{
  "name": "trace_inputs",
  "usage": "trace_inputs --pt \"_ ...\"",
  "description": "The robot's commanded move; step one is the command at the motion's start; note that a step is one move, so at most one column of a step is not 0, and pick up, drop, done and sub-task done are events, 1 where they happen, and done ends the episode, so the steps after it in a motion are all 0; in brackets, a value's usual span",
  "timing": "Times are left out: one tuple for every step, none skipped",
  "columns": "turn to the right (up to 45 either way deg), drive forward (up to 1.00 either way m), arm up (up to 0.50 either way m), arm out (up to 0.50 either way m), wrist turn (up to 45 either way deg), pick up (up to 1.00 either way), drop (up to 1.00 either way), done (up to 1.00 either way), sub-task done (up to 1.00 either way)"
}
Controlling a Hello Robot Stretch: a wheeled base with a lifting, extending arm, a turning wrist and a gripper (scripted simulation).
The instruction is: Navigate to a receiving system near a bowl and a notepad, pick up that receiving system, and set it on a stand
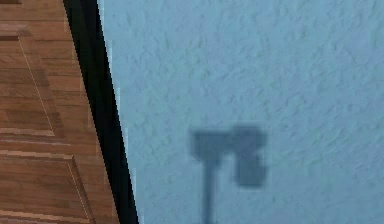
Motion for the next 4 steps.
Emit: trace_inputs --pt "0.0 0.0 0.0 0.0 0.0 1.0 0.0 0.0 0.0" --pt "0.0 0.0 0.1 0.0 0.0 0.0 0.0 0.0 0.0" --pt "0.0 0.0 0.18 0.0 0.0 0.0 0.0 0.0 0.0" --pt "0.0 0.0 0.0 0.0 -45.0 0.0 0.0 0.0 0.0"
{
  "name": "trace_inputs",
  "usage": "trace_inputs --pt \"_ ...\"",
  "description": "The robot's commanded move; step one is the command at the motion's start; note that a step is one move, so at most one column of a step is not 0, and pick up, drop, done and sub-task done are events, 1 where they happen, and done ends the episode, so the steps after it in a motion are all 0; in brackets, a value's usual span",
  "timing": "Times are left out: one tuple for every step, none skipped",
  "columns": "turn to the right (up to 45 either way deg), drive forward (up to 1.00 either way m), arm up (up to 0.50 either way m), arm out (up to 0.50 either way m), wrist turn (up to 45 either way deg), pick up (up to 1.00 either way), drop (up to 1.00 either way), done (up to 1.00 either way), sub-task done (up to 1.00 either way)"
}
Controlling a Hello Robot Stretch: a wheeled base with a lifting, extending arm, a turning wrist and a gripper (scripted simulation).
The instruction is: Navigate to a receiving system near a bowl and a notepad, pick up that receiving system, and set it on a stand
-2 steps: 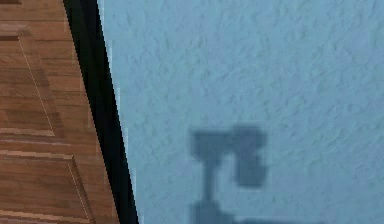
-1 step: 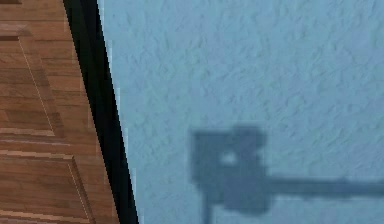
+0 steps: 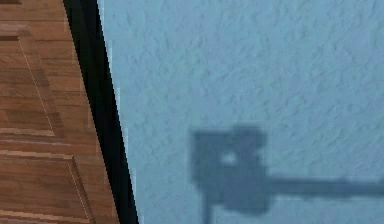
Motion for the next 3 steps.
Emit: trace_inputs --pt "0.0 0.0 0.0 0.0 -45.0 0.0 0.0 0.0 0.0" --pt "0.0 0.0 0.0 0.0 -21.0 0.0 0.0 0.0 0.0" --pt "0.0 0.0 0.0 -0.32 0.0 0.0 0.0 0.0 0.0"
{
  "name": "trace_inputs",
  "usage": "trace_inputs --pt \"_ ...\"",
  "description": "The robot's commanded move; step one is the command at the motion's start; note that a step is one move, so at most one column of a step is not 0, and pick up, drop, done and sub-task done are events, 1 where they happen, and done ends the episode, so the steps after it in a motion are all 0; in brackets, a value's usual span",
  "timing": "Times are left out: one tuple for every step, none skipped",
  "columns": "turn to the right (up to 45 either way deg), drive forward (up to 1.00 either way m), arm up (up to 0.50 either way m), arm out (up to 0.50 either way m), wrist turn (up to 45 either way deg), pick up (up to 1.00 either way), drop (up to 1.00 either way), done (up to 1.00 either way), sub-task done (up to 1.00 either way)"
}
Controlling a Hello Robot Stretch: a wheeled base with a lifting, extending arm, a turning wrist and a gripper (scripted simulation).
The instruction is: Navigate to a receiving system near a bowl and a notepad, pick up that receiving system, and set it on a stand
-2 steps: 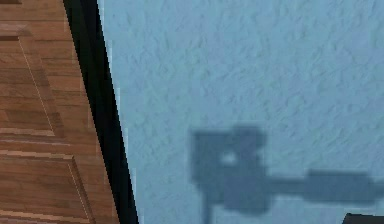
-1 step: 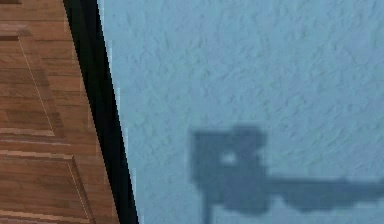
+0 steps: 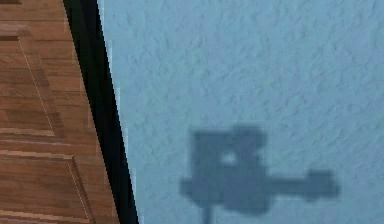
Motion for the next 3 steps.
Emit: trace_inputs --pt "-45.0 0.0 0.0 0.0 0.0 0.0 0.0 0.0 0.0" --pt "-45.0 0.0 0.0 0.0 0.0 0.0 0.0 0.0 0.0" --pt "-45.0 0.0 0.0 0.0 0.0 0.0 0.0 0.0 0.0"
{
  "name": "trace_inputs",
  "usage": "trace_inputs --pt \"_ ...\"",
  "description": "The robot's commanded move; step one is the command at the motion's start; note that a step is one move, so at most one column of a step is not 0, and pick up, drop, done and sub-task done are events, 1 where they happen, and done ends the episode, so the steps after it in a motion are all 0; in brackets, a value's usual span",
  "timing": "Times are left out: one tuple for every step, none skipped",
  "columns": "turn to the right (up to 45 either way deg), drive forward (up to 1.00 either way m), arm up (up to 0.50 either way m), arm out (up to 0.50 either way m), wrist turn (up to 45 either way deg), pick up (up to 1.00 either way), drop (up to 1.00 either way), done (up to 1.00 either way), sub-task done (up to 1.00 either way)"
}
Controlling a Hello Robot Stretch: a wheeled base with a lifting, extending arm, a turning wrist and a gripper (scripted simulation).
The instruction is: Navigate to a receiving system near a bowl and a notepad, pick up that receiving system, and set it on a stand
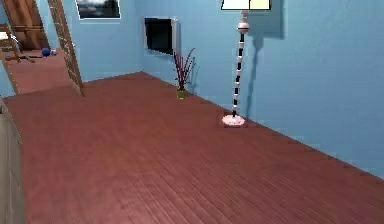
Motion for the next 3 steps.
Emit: trace_inputs --pt "-39.0 0.0 0.0 0.0 0.0 0.0 0.0 0.0 0.0" --pt "0.0 0.3 0.0 0.0 0.0 0.0 0.0 0.0 0.0" --pt "0.0 1.0 0.0 0.0 0.0 0.0 0.0 0.0 0.0"
